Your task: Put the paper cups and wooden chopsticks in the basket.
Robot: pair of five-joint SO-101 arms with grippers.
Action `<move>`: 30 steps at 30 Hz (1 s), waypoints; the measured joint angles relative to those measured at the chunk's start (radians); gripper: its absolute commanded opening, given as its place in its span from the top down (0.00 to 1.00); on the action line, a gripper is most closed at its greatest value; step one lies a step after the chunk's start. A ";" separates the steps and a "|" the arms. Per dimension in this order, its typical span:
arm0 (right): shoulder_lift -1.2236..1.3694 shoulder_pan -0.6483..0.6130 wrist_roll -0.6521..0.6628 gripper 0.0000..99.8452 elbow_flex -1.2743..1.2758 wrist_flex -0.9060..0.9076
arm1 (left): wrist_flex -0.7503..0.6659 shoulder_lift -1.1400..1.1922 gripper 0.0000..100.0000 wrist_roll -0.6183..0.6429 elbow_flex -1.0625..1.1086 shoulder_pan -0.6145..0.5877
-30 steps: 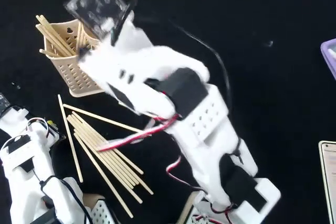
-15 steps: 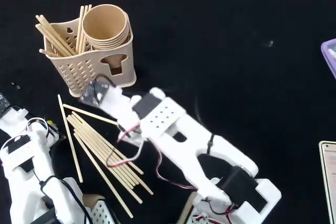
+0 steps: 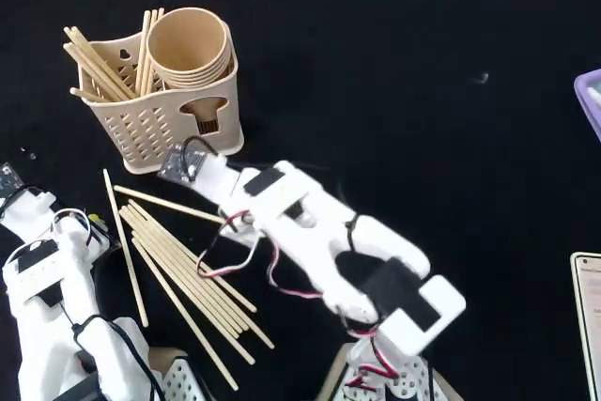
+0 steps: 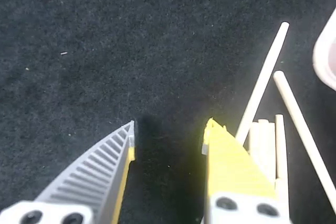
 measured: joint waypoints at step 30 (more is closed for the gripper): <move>-0.382 0.063 0.023 0.99 0.186 0.140 | 0.000 0.000 0.78 0.000 0.000 0.005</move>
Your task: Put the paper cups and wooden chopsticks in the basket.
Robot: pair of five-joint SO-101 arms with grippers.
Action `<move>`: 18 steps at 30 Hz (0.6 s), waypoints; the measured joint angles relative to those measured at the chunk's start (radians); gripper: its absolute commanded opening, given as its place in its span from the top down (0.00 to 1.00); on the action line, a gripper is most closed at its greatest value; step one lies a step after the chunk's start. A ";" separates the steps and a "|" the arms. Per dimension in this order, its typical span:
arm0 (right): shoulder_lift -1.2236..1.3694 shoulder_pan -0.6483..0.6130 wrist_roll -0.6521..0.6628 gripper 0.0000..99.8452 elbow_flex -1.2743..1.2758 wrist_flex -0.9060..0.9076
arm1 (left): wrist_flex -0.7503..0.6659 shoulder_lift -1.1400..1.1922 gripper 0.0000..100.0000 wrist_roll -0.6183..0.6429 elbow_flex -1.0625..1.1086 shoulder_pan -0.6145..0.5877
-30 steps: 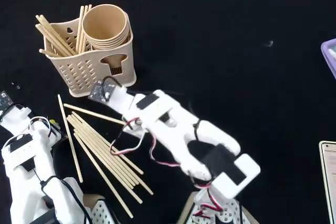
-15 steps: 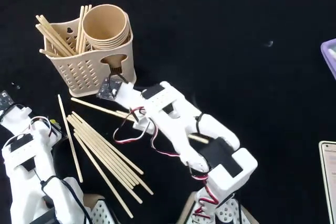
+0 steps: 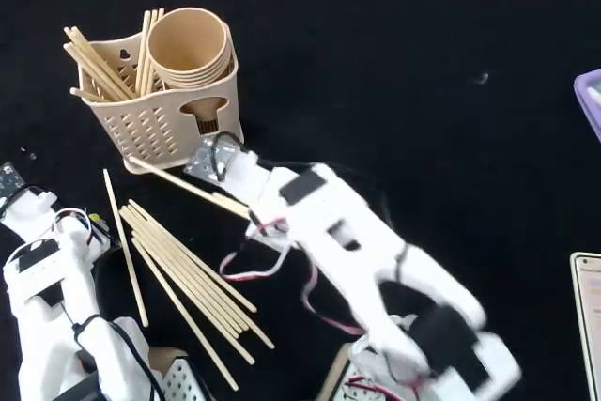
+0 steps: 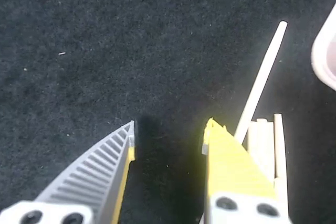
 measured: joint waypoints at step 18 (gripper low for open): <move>-0.763 -0.176 -0.147 0.99 -0.233 0.273 | 0.000 0.000 0.78 0.000 0.000 0.000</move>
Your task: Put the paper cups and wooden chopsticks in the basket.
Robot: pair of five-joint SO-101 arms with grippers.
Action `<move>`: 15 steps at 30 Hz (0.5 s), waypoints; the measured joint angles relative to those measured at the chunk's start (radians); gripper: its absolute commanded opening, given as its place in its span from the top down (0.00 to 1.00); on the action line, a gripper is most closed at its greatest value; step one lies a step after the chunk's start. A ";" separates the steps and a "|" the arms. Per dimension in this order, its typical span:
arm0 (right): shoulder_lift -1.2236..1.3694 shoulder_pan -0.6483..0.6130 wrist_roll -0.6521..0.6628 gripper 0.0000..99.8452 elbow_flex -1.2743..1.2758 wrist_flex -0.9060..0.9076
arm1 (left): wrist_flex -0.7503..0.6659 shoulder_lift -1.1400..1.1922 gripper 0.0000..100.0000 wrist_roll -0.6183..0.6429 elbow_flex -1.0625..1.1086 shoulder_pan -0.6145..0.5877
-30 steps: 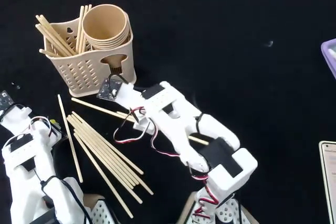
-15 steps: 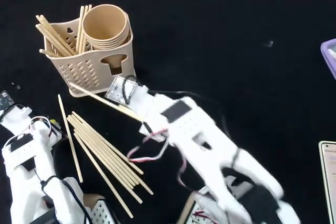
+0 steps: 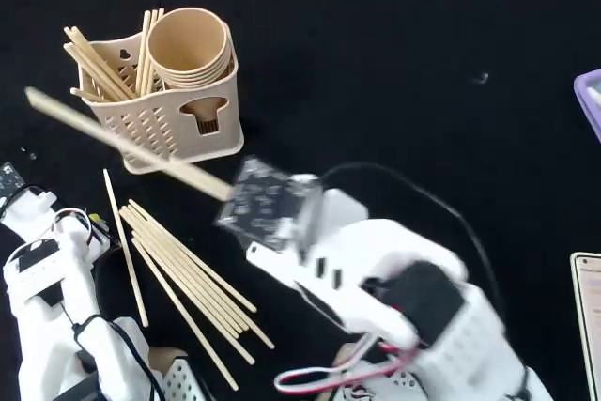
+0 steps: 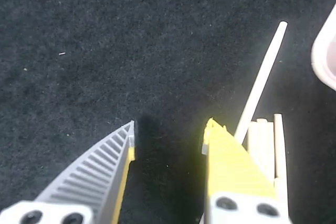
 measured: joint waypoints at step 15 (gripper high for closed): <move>0.408 -0.002 -0.293 0.99 -0.089 -1.165 | 0.000 0.000 0.78 0.000 0.000 0.000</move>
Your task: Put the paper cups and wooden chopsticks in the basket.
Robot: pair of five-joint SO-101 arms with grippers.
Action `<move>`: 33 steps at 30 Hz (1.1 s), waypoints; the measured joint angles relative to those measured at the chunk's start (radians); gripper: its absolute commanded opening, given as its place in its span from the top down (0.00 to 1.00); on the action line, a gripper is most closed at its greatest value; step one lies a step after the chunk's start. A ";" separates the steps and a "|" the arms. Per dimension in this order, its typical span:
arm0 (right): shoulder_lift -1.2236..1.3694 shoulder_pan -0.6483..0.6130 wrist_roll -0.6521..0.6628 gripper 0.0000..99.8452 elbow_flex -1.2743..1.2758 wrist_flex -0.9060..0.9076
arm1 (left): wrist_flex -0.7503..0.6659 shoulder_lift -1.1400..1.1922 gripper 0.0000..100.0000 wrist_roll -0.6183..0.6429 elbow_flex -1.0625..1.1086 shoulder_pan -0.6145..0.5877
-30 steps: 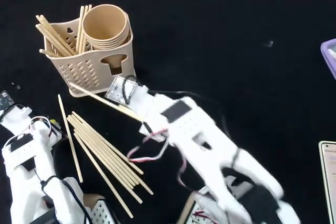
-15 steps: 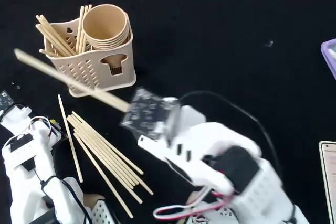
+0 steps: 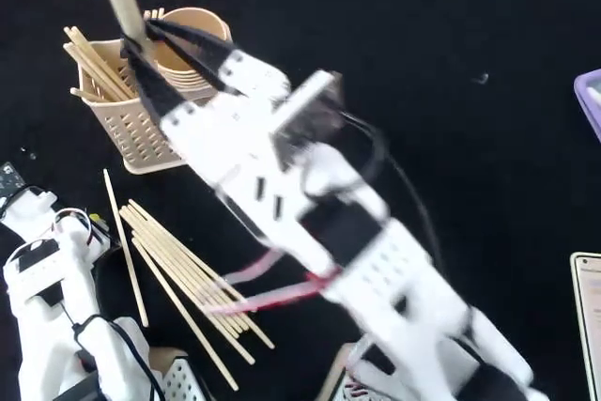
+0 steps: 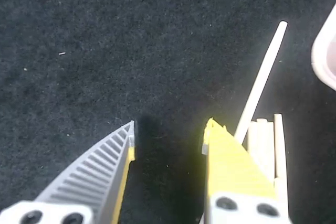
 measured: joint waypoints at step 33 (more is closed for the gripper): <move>0.259 0.057 -0.124 0.82 -0.379 0.482 | 0.000 0.000 0.78 0.000 0.000 0.000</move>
